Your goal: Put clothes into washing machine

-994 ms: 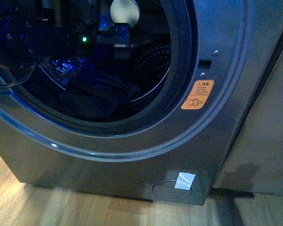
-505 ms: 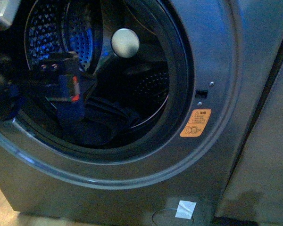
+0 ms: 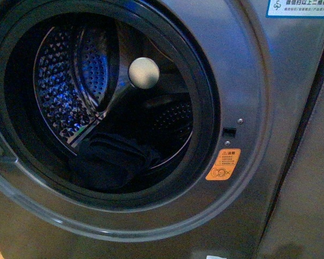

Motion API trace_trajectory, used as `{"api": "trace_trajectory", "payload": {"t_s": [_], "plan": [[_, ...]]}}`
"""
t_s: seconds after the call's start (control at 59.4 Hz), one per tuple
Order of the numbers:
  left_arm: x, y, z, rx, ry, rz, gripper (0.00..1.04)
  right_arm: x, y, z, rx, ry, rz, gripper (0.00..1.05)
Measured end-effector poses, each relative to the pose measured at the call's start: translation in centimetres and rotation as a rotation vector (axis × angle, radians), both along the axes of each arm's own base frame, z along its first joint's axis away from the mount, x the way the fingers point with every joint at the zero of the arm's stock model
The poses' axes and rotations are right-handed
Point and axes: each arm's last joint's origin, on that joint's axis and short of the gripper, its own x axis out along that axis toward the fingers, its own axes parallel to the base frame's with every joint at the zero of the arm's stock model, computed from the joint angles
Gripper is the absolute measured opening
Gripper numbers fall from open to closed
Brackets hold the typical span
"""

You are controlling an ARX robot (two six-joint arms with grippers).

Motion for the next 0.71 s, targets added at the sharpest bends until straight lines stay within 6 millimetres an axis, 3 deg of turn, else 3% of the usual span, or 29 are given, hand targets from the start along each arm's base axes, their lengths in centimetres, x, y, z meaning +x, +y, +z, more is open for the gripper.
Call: {"api": "trace_trajectory", "payload": {"t_s": [0.051, 0.101, 0.32, 0.573, 0.606, 0.707], "plan": [[-0.4, 0.2, -0.1, 0.001, 0.002, 0.002, 0.04, 0.0, 0.0, 0.0, 0.0, 0.0, 0.0, 0.02], [-0.8, 0.4, -0.3, 0.002, 0.002, -0.002, 0.04, 0.0, 0.0, 0.0, -0.001, 0.0, 0.0, 0.09], [-2.5, 1.8, -1.6, 0.002, 0.008, -0.004, 0.04, 0.0, 0.0, 0.0, -0.001, 0.0, 0.0, 0.51], [-3.6, 2.0, -0.9, 0.002, -0.016, 0.002, 0.04, 0.0, 0.0, 0.0, -0.001, 0.0, 0.0, 0.95], [-3.7, 2.0, -0.8, 0.002, -0.018, 0.002, 0.04, 0.0, 0.0, 0.0, 0.0, 0.0, 0.0, 0.99], [-4.2, 2.0, -0.7, 0.002, -0.023, 0.002, 0.04, 0.0, 0.0, 0.0, -0.001, 0.0, 0.0, 0.97]]}}
